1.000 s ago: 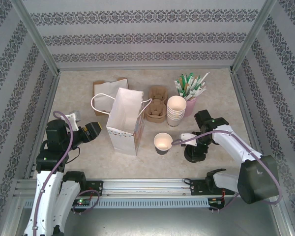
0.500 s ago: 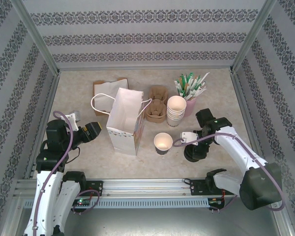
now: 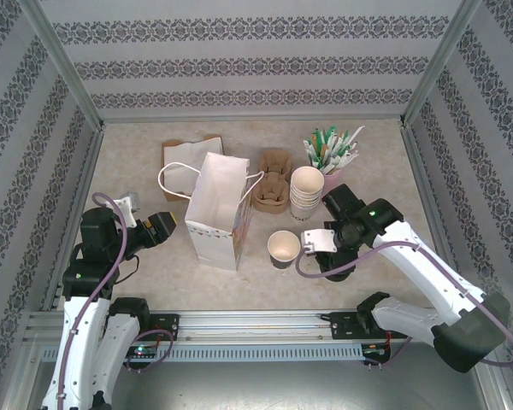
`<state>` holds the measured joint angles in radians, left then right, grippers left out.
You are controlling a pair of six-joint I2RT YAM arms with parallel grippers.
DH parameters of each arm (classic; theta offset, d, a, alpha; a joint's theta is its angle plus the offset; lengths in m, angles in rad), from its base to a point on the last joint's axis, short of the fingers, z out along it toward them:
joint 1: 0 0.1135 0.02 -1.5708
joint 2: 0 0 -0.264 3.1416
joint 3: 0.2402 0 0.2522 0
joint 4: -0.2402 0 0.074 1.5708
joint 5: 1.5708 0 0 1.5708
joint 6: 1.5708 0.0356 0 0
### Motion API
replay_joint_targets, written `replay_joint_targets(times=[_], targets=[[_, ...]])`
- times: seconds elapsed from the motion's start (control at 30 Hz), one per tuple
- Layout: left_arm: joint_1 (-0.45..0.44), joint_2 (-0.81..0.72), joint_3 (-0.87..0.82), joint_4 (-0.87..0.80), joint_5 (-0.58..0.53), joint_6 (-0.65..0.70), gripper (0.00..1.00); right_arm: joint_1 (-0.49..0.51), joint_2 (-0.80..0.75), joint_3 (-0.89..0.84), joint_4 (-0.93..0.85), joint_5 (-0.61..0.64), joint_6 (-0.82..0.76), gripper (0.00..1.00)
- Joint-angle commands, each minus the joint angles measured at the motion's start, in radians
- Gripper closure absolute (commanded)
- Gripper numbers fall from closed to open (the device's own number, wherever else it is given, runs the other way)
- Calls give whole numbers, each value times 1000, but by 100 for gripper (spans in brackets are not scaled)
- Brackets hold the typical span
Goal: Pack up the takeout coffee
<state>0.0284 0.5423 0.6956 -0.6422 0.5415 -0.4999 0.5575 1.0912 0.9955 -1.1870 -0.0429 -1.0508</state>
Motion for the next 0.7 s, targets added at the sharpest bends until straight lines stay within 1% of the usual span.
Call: replay_joint_targets(times=[0.0, 0.13, 0.2, 0.37, 0.67], targets=[[5, 6, -5, 25, -8, 22, 28, 78, 34, 72, -39, 55, 55, 20], [5, 12, -3, 20, -8, 24, 29, 156, 120, 149, -33, 72, 58, 20], [5, 11, -2, 19, -12, 24, 29, 176, 159, 177, -24, 72, 50, 20], [6, 11, -3, 18, -13, 24, 29, 209, 223, 213, 34, 68, 23, 21], [5, 13, -3, 18, -15, 24, 29, 244, 313, 257, 69, 31, 9, 20]])
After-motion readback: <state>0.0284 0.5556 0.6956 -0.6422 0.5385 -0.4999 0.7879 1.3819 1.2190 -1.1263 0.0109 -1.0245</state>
